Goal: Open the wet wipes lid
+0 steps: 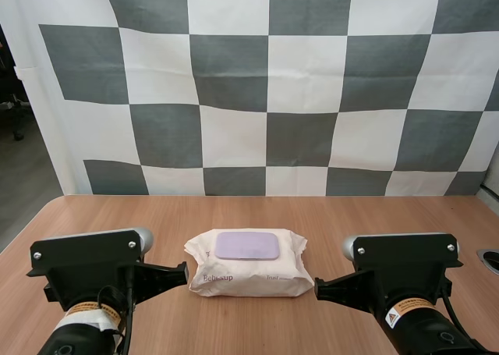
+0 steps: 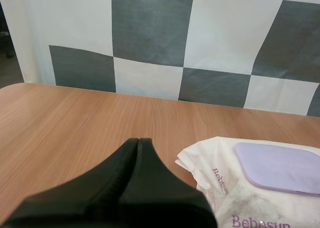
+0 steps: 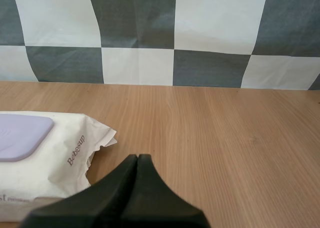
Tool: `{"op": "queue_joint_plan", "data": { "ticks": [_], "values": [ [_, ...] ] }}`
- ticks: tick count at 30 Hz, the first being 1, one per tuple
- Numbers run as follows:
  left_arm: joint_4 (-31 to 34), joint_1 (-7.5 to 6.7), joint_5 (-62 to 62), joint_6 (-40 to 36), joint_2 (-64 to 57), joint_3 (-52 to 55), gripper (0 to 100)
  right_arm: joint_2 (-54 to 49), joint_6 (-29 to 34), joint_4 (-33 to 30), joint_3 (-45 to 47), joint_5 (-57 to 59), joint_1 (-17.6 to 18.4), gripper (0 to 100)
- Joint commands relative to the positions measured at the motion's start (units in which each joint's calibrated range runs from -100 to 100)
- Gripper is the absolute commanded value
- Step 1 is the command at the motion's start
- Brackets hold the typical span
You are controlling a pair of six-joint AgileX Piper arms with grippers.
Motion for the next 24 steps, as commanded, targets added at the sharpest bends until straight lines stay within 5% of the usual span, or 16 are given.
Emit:
{"op": "queue_joint_plan", "data": {
  "ticks": [1,9,24],
  "values": [
    [0.04,-0.01,0.02,0.0,0.0,0.0,0,0.0,0.01,0.32,0.0,-0.19,-0.01,0],
    [0.04,-0.01,0.02,3.71,0.0,-4.05,0,0.0,-0.4,0.94,0.0,-6.52,-0.01,0],
    [0.04,-0.01,1.71,3.78,0.0,-22.79,0,0.0,-0.31,1.18,-20.85,-7.11,-0.01,0]
  ]
}}
